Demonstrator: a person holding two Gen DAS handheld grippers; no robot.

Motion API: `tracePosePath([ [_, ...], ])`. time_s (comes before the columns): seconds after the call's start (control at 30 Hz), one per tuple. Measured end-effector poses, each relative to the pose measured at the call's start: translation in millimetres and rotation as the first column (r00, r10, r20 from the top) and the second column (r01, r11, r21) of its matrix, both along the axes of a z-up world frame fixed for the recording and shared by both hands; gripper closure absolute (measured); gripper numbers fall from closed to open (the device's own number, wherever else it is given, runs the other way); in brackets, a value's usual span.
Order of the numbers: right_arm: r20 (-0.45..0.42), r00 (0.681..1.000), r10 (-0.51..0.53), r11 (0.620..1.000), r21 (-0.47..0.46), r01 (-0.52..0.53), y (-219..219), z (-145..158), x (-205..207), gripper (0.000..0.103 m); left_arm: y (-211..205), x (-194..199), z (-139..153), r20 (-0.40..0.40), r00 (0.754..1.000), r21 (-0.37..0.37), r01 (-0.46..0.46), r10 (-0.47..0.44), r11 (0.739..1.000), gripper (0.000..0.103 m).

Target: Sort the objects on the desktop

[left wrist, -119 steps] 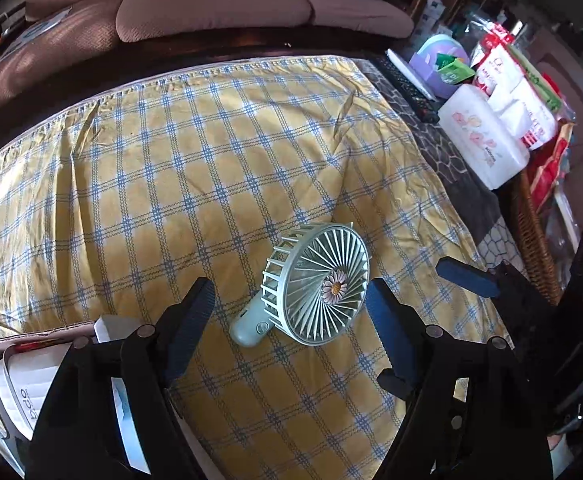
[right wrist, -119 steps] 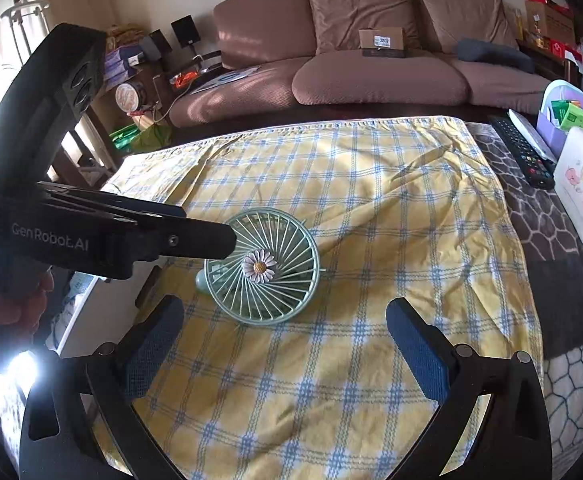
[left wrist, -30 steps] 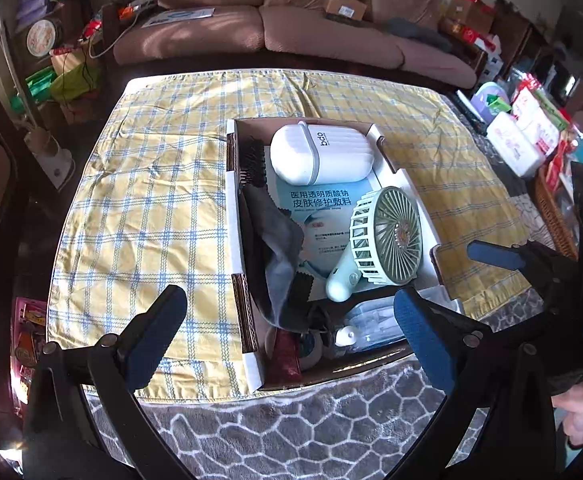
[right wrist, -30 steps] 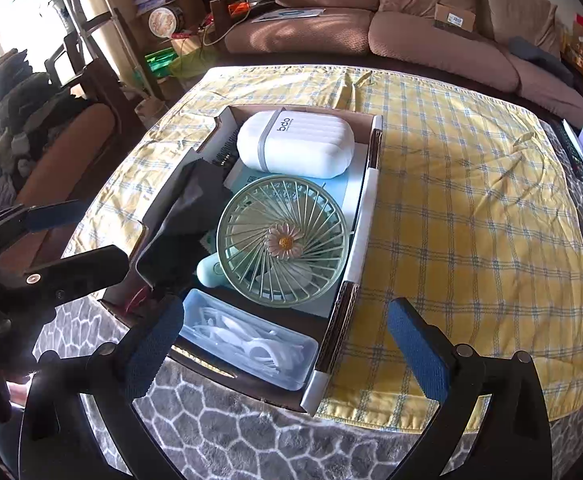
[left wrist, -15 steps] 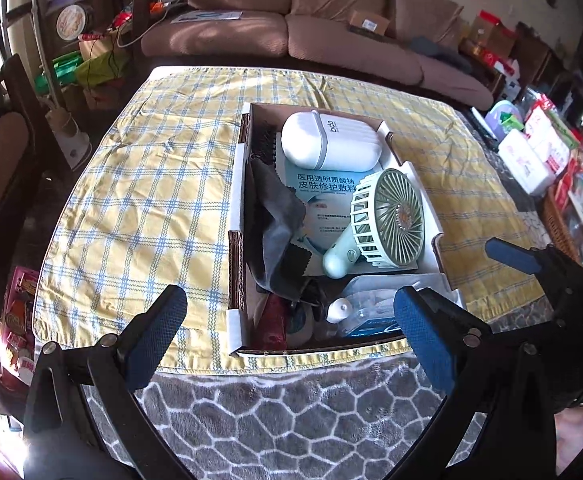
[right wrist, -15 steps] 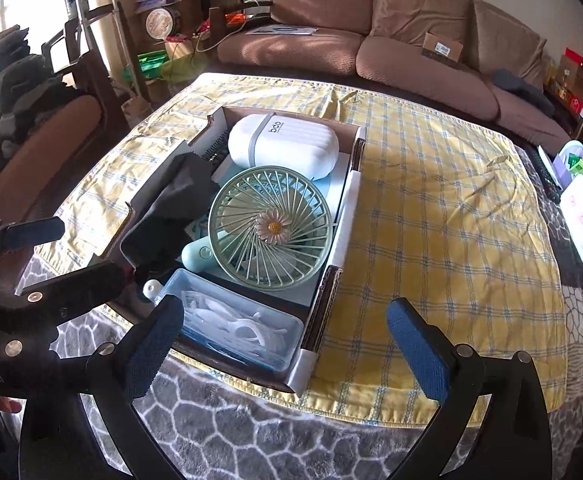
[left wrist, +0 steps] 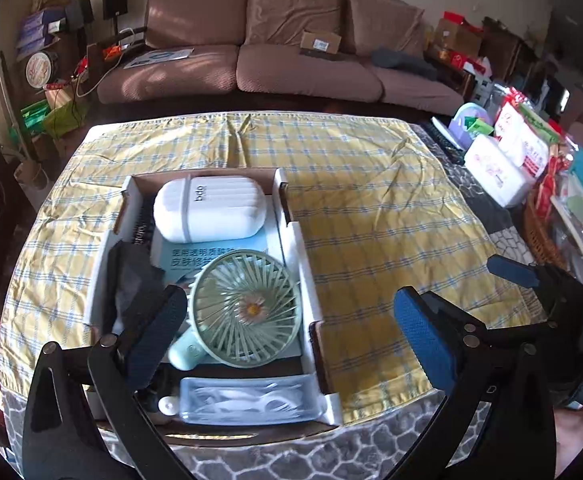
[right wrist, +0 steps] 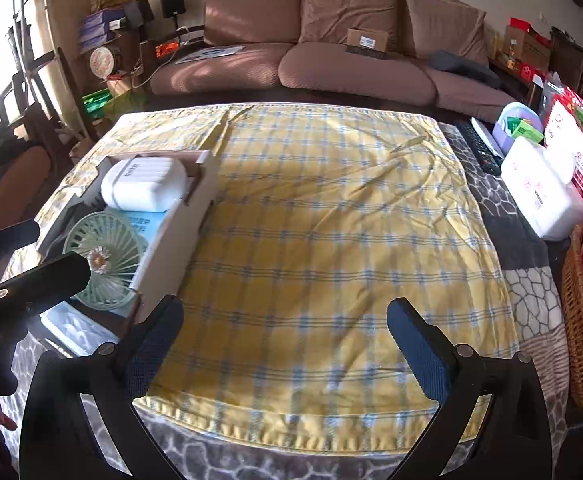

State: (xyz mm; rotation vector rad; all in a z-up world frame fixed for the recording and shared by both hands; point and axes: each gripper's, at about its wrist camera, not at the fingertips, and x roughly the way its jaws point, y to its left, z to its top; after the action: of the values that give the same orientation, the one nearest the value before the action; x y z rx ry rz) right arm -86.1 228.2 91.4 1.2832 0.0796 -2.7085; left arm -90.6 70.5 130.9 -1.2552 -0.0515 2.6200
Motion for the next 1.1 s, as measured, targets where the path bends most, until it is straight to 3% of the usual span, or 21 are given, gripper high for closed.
tracePosePath([
  [0.27, 0.019, 0.997, -0.077, 0.997, 0.007, 0.077, 72, -21, -22, 0.0, 63, -23, -26, 0.016, 0.999, 0.011, 0.047, -0.048, 0.999, 0.0],
  [0.53, 0.027, 0.993, -0.117, 0.993, 0.005, 0.117, 107, -48, -42, 0.0, 18, -22, -29, -0.004, 1.0, 0.046, 0.008, -0.008, 0.999, 0.0],
  [0.77, 0.035, 0.99, -0.139, 0.989, -0.035, 0.141, 108, -61, -38, 0.0, 20, -18, -31, -0.014, 1.0, 0.075, 0.021, -0.02, 0.997, 0.0],
  [0.93, 0.01, 0.993, -0.115, 0.992, -0.052, 0.116, 87, -50, -5, 0.0, 8, 21, -32, -0.022, 0.998, 0.114, 0.059, -0.057, 0.992, 0.0],
  [1.1, 0.005, 0.994, -0.109, 0.992, -0.062, 0.109, 62, -46, 31, 0.0, -30, 66, -39, -0.012, 1.0, 0.065, 0.019, -0.018, 0.998, 0.0],
])
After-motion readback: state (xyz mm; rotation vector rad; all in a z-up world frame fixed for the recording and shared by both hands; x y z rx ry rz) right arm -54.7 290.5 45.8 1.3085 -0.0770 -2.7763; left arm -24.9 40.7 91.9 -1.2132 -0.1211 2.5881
